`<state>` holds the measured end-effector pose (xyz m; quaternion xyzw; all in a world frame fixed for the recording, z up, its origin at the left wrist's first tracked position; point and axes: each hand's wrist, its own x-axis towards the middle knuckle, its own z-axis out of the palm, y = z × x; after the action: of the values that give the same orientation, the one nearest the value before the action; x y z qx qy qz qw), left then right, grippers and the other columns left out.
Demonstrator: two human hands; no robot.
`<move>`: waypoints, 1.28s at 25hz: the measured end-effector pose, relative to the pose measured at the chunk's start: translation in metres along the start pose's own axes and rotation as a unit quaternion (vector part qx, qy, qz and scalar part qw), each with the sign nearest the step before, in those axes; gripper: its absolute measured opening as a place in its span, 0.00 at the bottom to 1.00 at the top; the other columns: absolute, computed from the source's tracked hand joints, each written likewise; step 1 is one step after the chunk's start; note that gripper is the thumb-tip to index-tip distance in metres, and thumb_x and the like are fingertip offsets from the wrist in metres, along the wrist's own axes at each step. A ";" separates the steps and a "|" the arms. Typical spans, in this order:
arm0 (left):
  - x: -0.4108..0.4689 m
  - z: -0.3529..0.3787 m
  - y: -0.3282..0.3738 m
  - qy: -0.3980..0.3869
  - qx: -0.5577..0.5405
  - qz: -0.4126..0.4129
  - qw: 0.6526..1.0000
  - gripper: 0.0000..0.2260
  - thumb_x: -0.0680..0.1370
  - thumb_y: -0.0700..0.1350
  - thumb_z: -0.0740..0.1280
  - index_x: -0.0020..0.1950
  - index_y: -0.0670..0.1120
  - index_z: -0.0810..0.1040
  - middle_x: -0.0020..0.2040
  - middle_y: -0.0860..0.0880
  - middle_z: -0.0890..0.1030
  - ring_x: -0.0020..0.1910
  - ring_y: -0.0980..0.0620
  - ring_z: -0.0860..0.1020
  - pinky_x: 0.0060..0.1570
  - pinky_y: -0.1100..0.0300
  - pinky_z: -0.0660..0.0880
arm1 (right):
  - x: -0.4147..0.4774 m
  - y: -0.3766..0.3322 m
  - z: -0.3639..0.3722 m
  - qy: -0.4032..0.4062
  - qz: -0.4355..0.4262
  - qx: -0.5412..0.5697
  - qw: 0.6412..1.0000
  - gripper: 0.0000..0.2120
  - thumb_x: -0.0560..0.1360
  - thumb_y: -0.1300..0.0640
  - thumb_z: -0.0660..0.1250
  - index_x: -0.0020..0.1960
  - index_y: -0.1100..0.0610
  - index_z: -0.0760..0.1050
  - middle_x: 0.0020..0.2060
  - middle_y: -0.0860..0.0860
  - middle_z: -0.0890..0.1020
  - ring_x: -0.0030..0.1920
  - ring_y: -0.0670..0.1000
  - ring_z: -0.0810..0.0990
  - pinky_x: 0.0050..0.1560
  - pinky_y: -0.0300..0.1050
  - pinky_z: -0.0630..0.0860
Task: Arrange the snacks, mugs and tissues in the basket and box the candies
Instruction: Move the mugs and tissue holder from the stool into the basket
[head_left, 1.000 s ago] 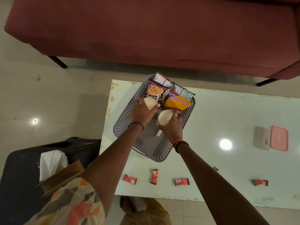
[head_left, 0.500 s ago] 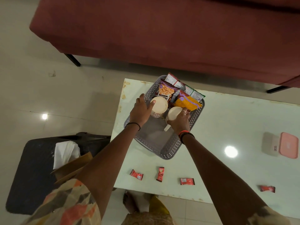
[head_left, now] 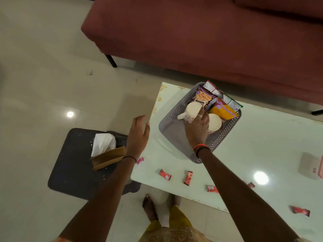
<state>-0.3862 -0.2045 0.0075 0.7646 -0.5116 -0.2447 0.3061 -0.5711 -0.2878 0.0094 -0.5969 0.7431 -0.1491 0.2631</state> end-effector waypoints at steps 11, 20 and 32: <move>-0.111 -0.122 -0.156 -0.123 0.251 -0.085 0.956 0.37 0.68 0.66 0.66 0.69 0.45 0.64 0.68 0.43 0.72 0.68 0.44 0.70 0.71 0.41 0.59 | -0.141 -0.076 0.116 -0.389 -0.231 -0.003 0.892 0.41 0.71 0.53 0.73 0.76 0.57 0.54 0.73 0.58 0.62 0.73 0.59 0.61 0.70 0.53 0.66; -0.114 -0.131 -0.183 -0.096 0.195 -0.086 0.972 0.21 0.74 0.51 0.68 0.64 0.44 0.72 0.60 0.42 0.77 0.60 0.42 0.75 0.63 0.47 0.69 | -0.176 -0.096 0.161 -0.295 -0.309 -0.089 0.900 0.21 0.78 0.67 0.57 0.70 0.61 0.65 0.64 0.61 0.72 0.65 0.60 0.69 0.61 0.52 0.74; -0.110 -0.148 -0.144 -0.167 0.153 -0.044 0.973 0.23 0.74 0.52 0.68 0.67 0.51 0.69 0.64 0.48 0.76 0.61 0.48 0.76 0.59 0.58 0.72 | -0.171 -0.086 0.096 -0.321 -0.223 0.000 0.920 0.11 0.73 0.61 0.70 0.54 0.61 0.76 0.50 0.59 0.81 0.48 0.54 0.79 0.45 0.39 0.74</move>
<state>-0.2326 -0.0282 0.0137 0.7725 -0.5527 -0.3013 0.0842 -0.4219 -0.1348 0.0131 -0.7632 0.4664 -0.0045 0.4472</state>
